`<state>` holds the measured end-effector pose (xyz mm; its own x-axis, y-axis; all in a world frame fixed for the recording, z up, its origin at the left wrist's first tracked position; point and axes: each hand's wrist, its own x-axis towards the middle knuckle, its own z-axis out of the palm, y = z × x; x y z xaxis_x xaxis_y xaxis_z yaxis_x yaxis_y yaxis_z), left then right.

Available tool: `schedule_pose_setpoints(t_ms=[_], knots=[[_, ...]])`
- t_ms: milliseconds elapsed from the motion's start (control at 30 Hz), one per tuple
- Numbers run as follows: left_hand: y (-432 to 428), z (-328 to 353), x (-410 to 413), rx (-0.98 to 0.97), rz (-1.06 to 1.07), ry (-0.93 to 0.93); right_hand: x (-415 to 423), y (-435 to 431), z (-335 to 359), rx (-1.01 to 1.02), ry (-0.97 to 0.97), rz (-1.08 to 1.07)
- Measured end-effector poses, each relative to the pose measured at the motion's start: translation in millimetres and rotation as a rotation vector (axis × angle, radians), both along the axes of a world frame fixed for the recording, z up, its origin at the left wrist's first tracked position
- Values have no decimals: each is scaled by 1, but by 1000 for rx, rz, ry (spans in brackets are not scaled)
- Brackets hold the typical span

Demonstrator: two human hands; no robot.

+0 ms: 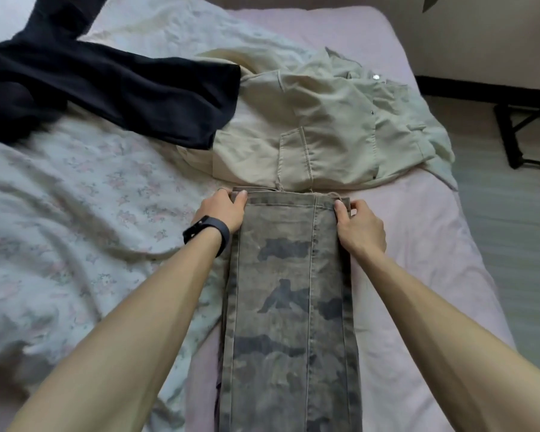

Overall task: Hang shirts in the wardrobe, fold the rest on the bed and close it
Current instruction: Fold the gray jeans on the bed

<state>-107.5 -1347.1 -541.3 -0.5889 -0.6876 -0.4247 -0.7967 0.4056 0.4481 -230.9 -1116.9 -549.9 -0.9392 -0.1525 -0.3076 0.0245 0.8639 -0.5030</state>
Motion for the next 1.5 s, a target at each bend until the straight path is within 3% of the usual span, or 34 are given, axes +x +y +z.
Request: schedule_pose_setpoints(t_ms=[33,100,167,267,400,533,633,700,900,1067,1167,1267,1367,1500], knots=[[5,3,2,-7,19,-2,3,1,1,-33,-5,-7],[25,14,14,-218,-20,47,23,6,8,-91,40,-30],[60,21,40,-420,-175,200,60,17,12,-73,231,36],[143,13,104,-419,-447,239,148,36,11,-19,457,317],[174,-20,176,-279,-598,-39,213,78,-11,205,277,643],[153,-26,183,-308,-589,-191,208,102,-16,431,181,607],[192,-9,188,-317,-516,-70,241,90,-4,366,136,442],[223,-1,216,-310,-563,19,277,102,1,303,185,508],[218,-16,288,-241,-668,-120,320,182,-9,457,38,541],[225,4,301,-323,-724,-54,336,181,13,396,117,431],[235,12,345,-320,-912,22,366,193,20,284,196,608],[239,12,359,-368,-971,-51,383,203,15,308,205,800],[247,7,344,-481,-949,-127,379,197,11,401,231,783],[254,-6,336,-492,-943,-180,373,190,9,419,272,791]])
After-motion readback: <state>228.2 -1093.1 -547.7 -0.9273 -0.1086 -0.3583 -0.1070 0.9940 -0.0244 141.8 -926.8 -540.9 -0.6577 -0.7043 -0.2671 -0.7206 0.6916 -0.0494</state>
